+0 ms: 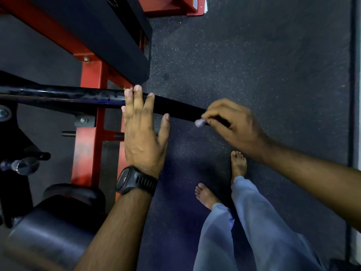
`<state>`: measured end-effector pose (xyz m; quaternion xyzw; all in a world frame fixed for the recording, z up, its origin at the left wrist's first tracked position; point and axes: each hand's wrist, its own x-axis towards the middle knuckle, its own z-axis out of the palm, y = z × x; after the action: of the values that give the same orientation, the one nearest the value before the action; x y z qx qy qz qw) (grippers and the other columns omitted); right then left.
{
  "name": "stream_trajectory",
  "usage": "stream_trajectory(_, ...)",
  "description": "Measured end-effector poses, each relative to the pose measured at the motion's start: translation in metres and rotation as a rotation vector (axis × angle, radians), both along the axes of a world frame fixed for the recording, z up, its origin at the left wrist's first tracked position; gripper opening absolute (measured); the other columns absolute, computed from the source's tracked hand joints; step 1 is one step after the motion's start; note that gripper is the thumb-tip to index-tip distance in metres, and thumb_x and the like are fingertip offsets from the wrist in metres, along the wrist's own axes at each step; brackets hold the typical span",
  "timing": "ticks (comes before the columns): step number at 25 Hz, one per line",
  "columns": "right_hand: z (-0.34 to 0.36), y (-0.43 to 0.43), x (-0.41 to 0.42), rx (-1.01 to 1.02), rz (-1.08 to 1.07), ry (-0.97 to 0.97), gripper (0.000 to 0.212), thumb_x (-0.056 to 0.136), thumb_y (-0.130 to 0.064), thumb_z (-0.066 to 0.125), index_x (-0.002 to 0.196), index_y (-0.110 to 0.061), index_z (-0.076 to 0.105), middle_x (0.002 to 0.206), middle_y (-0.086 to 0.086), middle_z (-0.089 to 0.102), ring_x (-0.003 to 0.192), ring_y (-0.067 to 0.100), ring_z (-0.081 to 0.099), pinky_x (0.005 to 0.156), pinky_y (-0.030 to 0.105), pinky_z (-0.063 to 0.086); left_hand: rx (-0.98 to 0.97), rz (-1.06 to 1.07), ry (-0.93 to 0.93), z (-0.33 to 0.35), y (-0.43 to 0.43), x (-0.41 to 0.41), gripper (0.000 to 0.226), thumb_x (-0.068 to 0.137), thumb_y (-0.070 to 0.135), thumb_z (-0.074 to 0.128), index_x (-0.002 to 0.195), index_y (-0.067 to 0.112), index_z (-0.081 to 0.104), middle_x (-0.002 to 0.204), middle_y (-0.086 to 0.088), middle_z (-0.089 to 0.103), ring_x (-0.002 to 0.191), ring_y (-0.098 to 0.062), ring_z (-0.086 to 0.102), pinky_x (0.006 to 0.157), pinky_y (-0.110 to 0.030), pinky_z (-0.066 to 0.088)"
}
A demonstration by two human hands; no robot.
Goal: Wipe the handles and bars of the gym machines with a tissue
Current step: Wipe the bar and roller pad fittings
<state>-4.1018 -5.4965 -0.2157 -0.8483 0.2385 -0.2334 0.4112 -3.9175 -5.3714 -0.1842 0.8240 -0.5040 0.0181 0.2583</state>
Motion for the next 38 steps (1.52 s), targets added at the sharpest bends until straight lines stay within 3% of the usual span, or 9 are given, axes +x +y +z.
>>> stream_trajectory(4, 0.012, -0.019, 0.039, 0.595, -0.2, 0.031, 0.01, 0.092, -0.008, 0.068, 0.098, -0.014, 0.071, 0.091, -0.005, 0.073, 0.087, 0.009, 0.069, 0.081, 0.027, 0.057, 0.058, -0.04, 0.026, -0.008, 0.002, -0.004, 0.051, 0.099, 0.029, 0.054, 0.142, 0.002, 0.045, 0.158, -0.018, 0.027, 0.149, -0.03, 0.013, 0.122, -0.027, 0.001)
stream_trajectory(10, -0.003, -0.054, 0.092, 0.945, -0.017, 0.339, 0.011, 0.092, -0.009, 0.066, 0.09, -0.012, 0.075, 0.083, 0.001, 0.074, 0.075, 0.012, 0.068, 0.076, 0.034, 0.055, 0.109, -0.012, -0.03, -0.012, -0.004, -0.008, 0.055, 0.099, 0.035, 0.052, 0.143, 0.004, 0.044, 0.157, -0.018, 0.029, 0.148, -0.029, 0.014, 0.121, -0.027, 0.0)
stream_trajectory(14, 0.0, -0.058, 0.084, 1.147, 0.085, 0.259, 0.013, 0.09, -0.01, 0.066, 0.096, -0.004, 0.076, 0.087, 0.009, 0.072, 0.078, 0.018, 0.064, 0.078, 0.034, 0.053, 0.083, 0.032, -0.039, -0.012, -0.006, -0.015, 0.058, 0.097, 0.035, 0.057, 0.144, 0.004, 0.042, 0.158, -0.018, 0.028, 0.148, -0.029, 0.01, 0.121, -0.028, 0.001)
stream_trajectory(18, -0.003, -0.069, 0.05, 1.044, 0.241, 0.409, 0.014, 0.092, -0.012, 0.065, 0.099, -0.005, 0.076, 0.097, 0.01, 0.075, 0.086, 0.017, 0.067, 0.089, 0.036, 0.054, 0.055, 0.084, -0.038, -0.007, -0.005, -0.026, 0.059, 0.095, 0.032, 0.062, 0.143, 0.004, 0.044, 0.157, -0.018, 0.028, 0.148, -0.03, 0.01, 0.122, -0.028, 0.001)
stream_trajectory(22, 0.009, -0.057, 0.071, 1.128, 0.224, 0.222, 0.03, 0.077, -0.029, 0.074, 0.098, -0.007, 0.075, 0.092, 0.007, 0.073, 0.083, 0.013, 0.067, 0.08, 0.028, 0.055, 0.068, 0.128, -0.014, -0.005, -0.007, -0.036, 0.059, 0.096, 0.036, 0.058, 0.144, 0.004, 0.043, 0.159, -0.018, 0.025, 0.149, -0.031, 0.008, 0.122, -0.027, -0.001)
stream_trajectory(25, 0.01, -0.064, 0.063, 1.028, 0.37, 0.395, 0.02, 0.094, -0.011, 0.064, 0.105, 0.004, 0.071, 0.098, 0.014, 0.072, 0.087, 0.015, 0.068, 0.082, 0.026, 0.056, 0.088, 0.131, -0.021, -0.002, -0.004, -0.04, 0.062, 0.096, 0.038, 0.058, 0.146, 0.004, 0.041, 0.159, -0.018, 0.022, 0.149, -0.031, 0.006, 0.121, -0.027, -0.004)
stream_trajectory(31, 0.007, -0.067, 0.042, 0.767, 0.41, 0.599, 0.014, 0.096, -0.003, 0.058, 0.096, 0.001, 0.071, 0.084, 0.008, 0.069, 0.077, 0.012, 0.062, 0.081, 0.035, 0.053, 0.126, 0.15, -0.009, 0.003, -0.004, -0.048, 0.073, 0.093, 0.043, 0.063, 0.147, 0.0, 0.038, 0.16, -0.022, 0.018, 0.149, -0.034, 0.004, 0.122, -0.031, -0.004)
stream_trajectory(35, 0.009, -0.066, 0.01, 0.851, 0.286, 0.615, 0.018, 0.097, -0.004, 0.057, 0.093, -0.012, 0.073, 0.073, -0.007, 0.07, 0.067, 0.002, 0.062, 0.068, 0.024, 0.052, 0.129, 0.163, 0.0, 0.007, -0.004, -0.053, 0.073, 0.095, 0.042, 0.061, 0.148, 0.0, 0.035, 0.16, -0.023, 0.017, 0.148, -0.034, 0.004, 0.121, -0.028, -0.006)
stream_trajectory(38, 0.011, -0.061, 0.01, 0.706, 0.222, 0.576, 0.013, 0.098, -0.019, 0.062, 0.093, -0.015, 0.073, 0.078, -0.009, 0.071, 0.073, 0.006, 0.065, 0.072, 0.029, 0.055, 0.139, 0.16, -0.006, 0.009, -0.009, -0.053, 0.073, 0.096, 0.045, 0.056, 0.149, 0.0, 0.034, 0.16, -0.022, 0.017, 0.148, -0.033, 0.003, 0.119, -0.026, -0.01)
